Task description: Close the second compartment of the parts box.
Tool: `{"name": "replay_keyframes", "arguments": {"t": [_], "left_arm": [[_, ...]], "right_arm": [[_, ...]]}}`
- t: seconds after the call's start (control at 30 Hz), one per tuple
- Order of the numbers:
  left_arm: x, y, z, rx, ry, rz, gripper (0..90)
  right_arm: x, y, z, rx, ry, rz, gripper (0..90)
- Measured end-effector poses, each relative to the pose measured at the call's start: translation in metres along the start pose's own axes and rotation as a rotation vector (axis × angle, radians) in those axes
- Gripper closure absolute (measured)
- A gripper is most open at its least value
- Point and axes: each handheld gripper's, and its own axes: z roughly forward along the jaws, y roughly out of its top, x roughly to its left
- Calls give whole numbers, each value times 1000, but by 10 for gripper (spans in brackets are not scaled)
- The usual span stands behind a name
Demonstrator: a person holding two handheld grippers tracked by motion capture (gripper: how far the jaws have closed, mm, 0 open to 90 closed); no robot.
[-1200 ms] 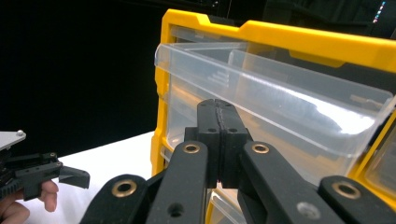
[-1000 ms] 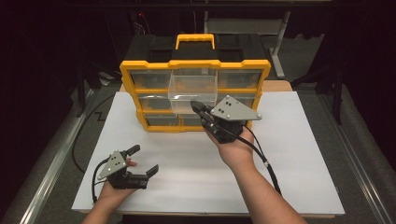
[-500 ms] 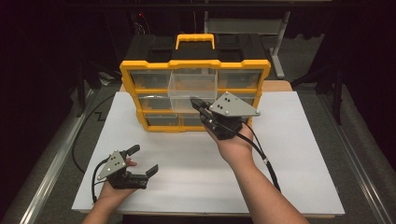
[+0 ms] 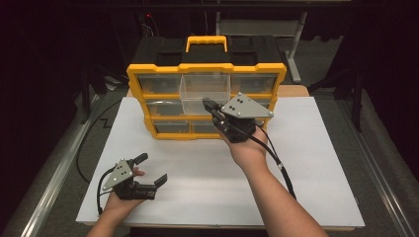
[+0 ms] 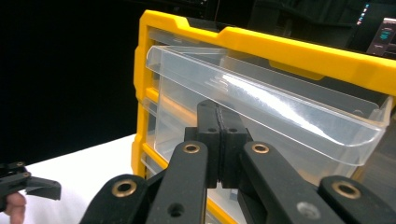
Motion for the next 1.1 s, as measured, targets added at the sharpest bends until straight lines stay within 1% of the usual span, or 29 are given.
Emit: {"name": "replay_keyframes", "arguments": {"t": [0.63, 1.1], "left_arm": [[0, 0, 0, 0, 1, -5, 2], [1, 0, 0, 2, 0, -2, 2]], "right_arm": [[-9, -1, 11, 11, -23, 5, 900], [-20, 0, 27, 19, -47, 14, 900]]}}
